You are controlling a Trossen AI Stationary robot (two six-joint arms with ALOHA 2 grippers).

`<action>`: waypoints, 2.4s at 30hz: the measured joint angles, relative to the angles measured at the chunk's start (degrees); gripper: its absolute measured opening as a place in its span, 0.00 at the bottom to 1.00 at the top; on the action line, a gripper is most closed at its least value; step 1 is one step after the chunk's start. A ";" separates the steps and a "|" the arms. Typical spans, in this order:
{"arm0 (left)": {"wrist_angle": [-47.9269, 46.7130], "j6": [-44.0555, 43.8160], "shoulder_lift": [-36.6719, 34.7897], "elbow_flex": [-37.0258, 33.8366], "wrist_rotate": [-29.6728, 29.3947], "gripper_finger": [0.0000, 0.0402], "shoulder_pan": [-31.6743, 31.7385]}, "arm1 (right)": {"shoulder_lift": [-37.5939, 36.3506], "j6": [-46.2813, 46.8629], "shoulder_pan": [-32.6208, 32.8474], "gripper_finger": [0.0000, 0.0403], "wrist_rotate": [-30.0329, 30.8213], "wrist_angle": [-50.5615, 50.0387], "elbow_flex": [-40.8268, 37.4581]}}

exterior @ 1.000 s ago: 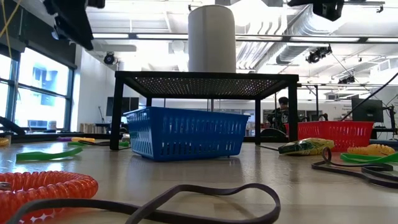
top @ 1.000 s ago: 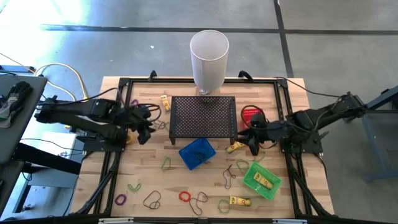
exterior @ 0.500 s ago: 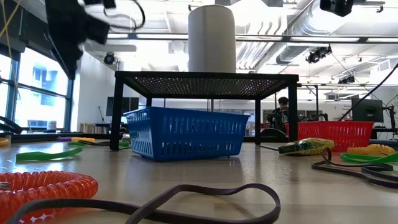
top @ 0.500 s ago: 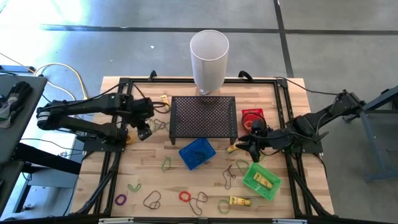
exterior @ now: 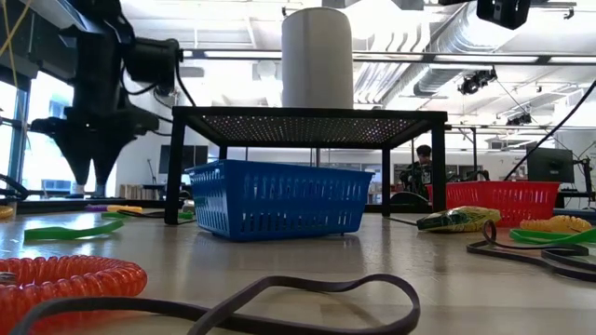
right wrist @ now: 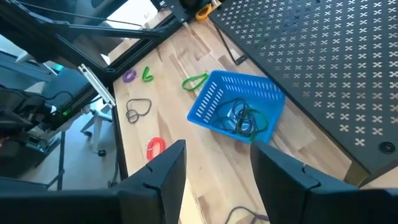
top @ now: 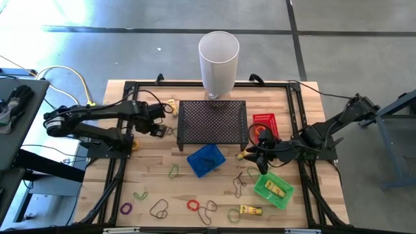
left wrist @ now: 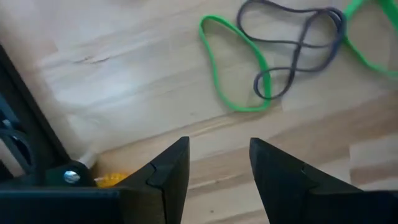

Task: Pick & Place Office Desk Supplies
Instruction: Put the green rubber band into the blue bin

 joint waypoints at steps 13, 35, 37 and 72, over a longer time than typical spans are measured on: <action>7.34 -8.24 9.42 0.02 -4.10 0.40 0.00 | -0.02 -1.47 0.01 0.41 1.03 1.31 0.00; 9.28 -4.11 17.66 0.19 -4.43 0.13 -0.05 | -0.02 -1.41 0.14 0.41 0.85 2.60 0.00; 9.43 -2.91 17.72 0.17 -4.41 0.05 -0.07 | -0.02 -1.47 0.12 0.41 0.85 2.60 0.00; -4.24 -15.79 -10.76 17.82 -17.63 0.00 -31.77 | -0.02 -6.23 0.10 0.41 0.81 2.56 0.00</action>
